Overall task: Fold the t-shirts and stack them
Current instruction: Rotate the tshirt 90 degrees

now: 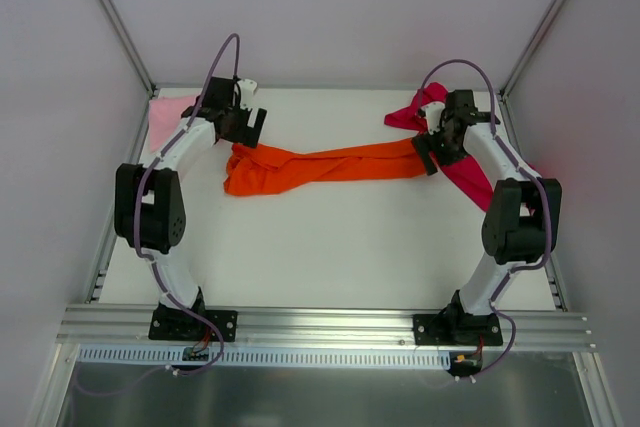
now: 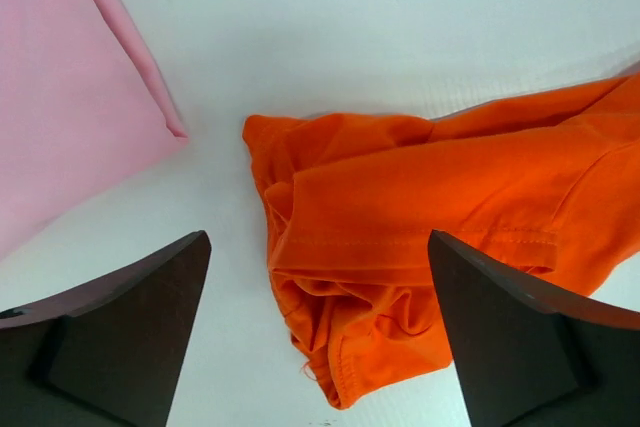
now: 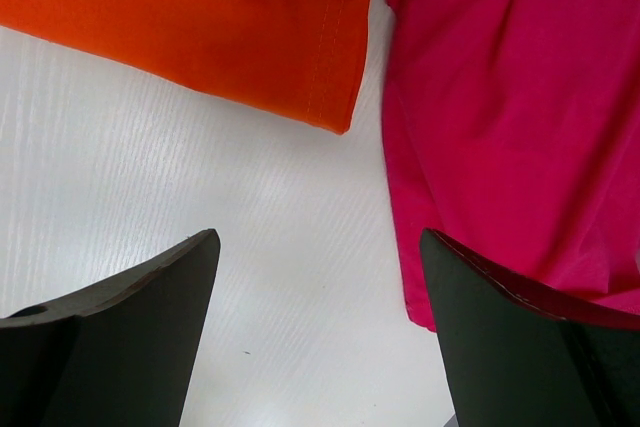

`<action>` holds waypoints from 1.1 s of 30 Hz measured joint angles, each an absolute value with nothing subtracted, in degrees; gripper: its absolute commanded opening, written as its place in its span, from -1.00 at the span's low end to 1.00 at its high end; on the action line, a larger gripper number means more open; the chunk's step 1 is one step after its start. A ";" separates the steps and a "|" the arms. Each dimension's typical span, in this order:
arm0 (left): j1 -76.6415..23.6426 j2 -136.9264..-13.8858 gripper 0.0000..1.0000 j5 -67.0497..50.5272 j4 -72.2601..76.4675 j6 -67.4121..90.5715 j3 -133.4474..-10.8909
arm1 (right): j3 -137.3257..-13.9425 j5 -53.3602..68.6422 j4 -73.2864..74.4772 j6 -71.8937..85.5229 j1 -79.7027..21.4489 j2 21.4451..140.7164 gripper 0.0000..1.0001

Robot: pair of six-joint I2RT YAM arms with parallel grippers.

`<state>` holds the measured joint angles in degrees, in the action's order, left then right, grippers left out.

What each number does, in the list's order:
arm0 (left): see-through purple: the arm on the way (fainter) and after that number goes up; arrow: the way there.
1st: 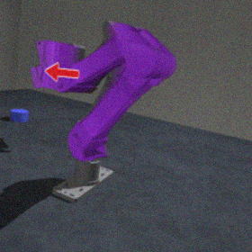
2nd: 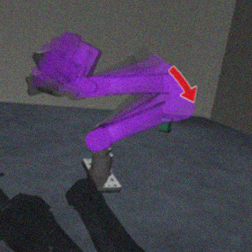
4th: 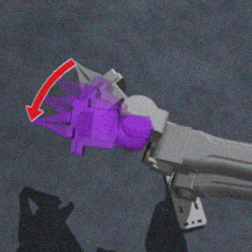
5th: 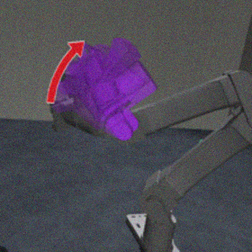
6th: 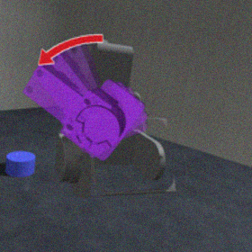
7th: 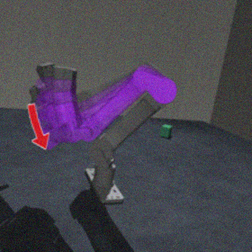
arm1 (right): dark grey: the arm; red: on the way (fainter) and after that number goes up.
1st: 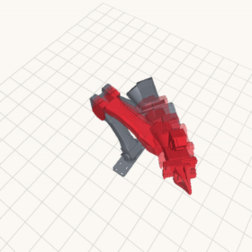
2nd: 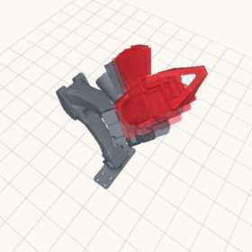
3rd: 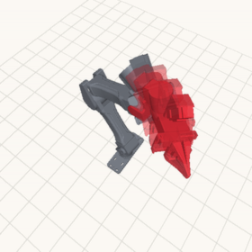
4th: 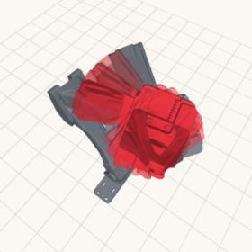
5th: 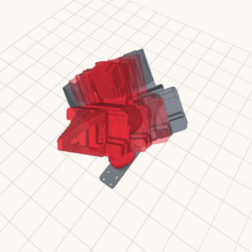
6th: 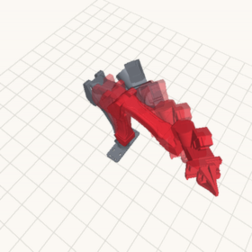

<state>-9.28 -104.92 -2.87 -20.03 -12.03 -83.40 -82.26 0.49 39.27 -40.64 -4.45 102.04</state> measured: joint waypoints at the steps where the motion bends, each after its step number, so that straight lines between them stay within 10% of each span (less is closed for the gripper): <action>1: -9.28 -105.27 0.97 -2.57 -20.01 -11.73 -83.48 | -82.17 0.51 39.24 -40.73 -4.45 102.04 0.73; 11: -9.39 -103.57 0.98 -3.46 -20.12 -11.73 -82.28 | -81.67 1.06 39.22 -41.28 -4.58 101.95 0.68; 13: -9.43 -100.97 0.96 -5.06 -21.21 -11.68 -80.82 | -81.67 1.48 39.24 -41.56 -4.58 101.95 0.33; 14: -9.45 -98.91 0.87 -6.04 -21.34 -11.66 -79.37 | -81.67 1.80 39.27 -41.85 -4.62 101.95 -0.30; 16: -9.78 -95.37 0.24 -7.05 -21.61 -11.55 -76.47 | -81.67 2.26 39.29 -42.28 -4.67 101.95 -0.92; 19: -10.13 -91.81 -0.94 -7.77 -22.39 -11.46 -72.79 | -81.82 2.68 39.55 -42.30 -4.75 101.97 -0.98; 20: -10.15 -91.61 -1.00 -7.99 -22.55 -11.29 -72.20 | -82.15 2.94 39.97 -42.28 -4.78 102.06 -0.98; 27: -10.17 -95.42 -1.00 -8.10 -23.11 -11.94 -71.61 | -90.30 3.49 42.65 -42.19 -5.23 106.67 -0.98; 33: -10.17 -100.88 0.55 -6.66 -23.14 -12.40 -72.77 | -98.74 3.11 44.99 -41.71 -6.17 113.99 0.54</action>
<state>-10.17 -100.88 -6.66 -23.14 -12.40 -72.77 -98.74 3.11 44.99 -41.71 -6.17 113.99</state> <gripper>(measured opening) 0.560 0.591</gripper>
